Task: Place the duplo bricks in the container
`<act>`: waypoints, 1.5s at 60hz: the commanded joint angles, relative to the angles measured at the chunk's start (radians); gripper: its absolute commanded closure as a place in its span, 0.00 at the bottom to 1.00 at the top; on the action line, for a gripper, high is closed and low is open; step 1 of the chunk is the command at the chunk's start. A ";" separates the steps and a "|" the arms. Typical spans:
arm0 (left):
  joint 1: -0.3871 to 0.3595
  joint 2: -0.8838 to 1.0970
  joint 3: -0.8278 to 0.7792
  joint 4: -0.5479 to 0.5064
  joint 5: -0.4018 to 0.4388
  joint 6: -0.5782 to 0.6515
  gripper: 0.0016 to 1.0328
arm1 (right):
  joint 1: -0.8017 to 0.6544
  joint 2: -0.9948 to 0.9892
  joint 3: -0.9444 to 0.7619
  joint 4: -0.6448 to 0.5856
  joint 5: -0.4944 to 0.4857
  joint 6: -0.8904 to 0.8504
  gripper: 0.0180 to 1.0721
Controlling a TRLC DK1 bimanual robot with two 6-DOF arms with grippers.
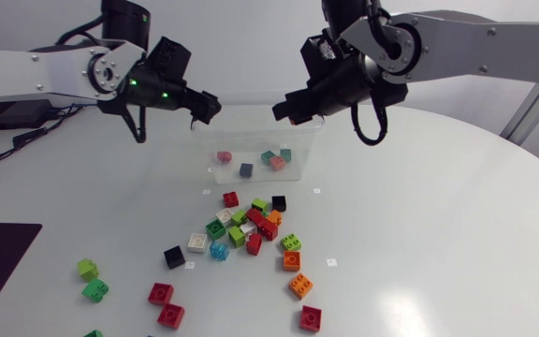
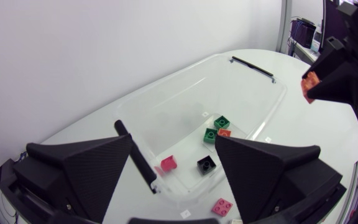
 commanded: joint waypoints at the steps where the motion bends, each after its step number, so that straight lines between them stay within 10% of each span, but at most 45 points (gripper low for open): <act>1: 0.013 -0.106 -0.079 -0.021 -0.004 0.035 0.05 | 0.000 0.053 0.035 0.013 -0.002 -0.014 0.69; 53: 0.041 -0.324 -0.549 -0.243 0.046 0.412 0.05 | 0.029 0.383 0.362 0.102 0.043 -0.024 0.69; 69: 0.032 -0.270 -0.582 -0.305 0.037 0.501 0.07 | 0.021 0.443 0.432 0.090 0.069 -0.043 0.11; 90: -0.023 -0.215 -0.622 -0.395 -0.044 0.555 0.07 | 0.021 0.272 0.299 0.078 0.069 -0.043 0.05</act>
